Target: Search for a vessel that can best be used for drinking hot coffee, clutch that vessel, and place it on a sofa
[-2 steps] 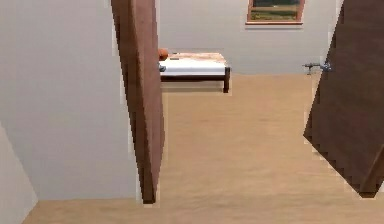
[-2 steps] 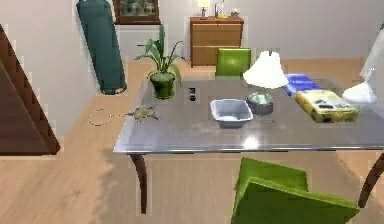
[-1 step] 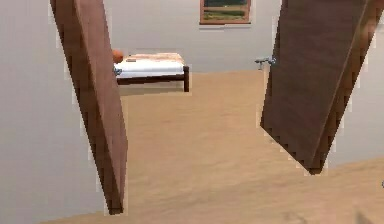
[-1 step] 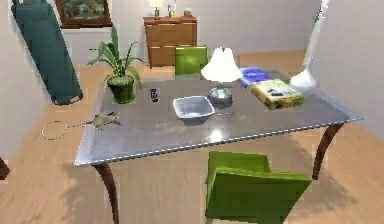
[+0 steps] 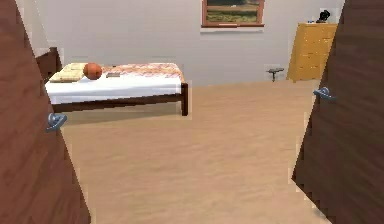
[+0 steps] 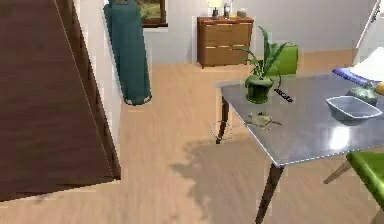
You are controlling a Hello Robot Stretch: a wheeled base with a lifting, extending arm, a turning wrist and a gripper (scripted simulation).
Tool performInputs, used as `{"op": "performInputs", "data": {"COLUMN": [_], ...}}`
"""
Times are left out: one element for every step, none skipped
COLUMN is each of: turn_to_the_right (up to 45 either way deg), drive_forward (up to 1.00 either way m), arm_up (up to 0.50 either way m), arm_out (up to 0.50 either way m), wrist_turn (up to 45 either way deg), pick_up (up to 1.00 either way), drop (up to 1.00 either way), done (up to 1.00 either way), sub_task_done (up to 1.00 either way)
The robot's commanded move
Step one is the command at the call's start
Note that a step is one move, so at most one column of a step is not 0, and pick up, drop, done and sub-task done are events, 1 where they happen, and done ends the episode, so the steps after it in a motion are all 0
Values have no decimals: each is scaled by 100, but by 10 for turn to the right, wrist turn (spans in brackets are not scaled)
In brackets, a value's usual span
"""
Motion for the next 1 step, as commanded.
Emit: {"op": "performInputs", "data": {"turn_to_the_right": [0], "drive_forward": [100], "arm_up": [0], "arm_out": [0], "wrist_turn": [0], "pick_up": [0], "drop": [0], "done": [0], "sub_task_done": [0]}}
